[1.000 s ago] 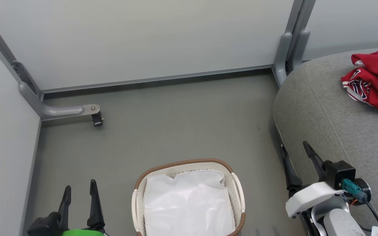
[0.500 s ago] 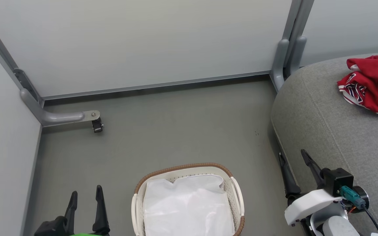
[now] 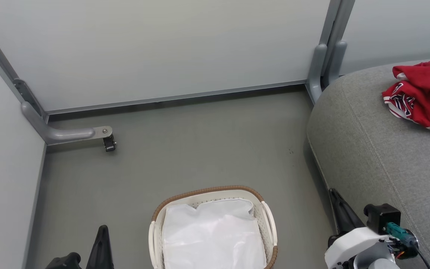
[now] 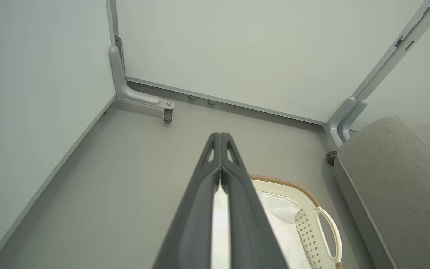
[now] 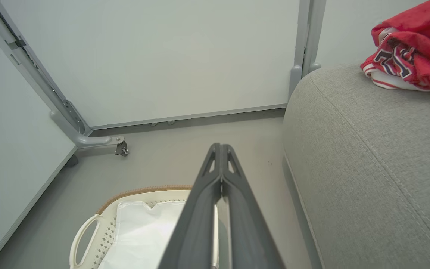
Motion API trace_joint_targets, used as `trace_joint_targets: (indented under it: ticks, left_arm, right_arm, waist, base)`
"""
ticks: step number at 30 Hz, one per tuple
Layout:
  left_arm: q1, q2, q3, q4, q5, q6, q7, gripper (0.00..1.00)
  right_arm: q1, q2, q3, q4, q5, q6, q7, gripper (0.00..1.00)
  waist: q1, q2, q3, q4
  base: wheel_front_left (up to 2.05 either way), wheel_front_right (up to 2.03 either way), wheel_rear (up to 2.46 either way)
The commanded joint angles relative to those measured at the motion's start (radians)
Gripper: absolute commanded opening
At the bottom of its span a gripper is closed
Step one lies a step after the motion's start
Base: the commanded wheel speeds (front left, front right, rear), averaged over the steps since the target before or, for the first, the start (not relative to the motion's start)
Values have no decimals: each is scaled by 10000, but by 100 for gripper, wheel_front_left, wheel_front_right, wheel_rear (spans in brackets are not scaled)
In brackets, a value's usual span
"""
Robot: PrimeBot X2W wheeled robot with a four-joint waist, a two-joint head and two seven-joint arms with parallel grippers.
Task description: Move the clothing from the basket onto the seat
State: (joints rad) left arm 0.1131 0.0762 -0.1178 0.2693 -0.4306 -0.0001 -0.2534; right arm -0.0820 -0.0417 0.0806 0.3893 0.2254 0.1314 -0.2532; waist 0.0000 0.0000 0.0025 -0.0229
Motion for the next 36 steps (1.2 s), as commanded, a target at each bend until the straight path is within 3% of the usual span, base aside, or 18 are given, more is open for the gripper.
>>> trace_joint_targets:
  ticks: [1, 36]
  left_arm:
    - [-132, 1, 132, -113, -395, -69, 110, 0]
    - [-1048, -108, 1047, -189, -5107, -589, 1579, 0]
  right_arm:
    - [-146, -18, -90, -183, 507, 0, 115, 0]
    - [-224, -54, -864, -743, 6022, -4, 1582, 0]
  waist:
    - [0, 0, 1, 5]
    - [0, 0, 2, 68]
  base:
    - [0, 0, 0]
    - [0, 0, 0]
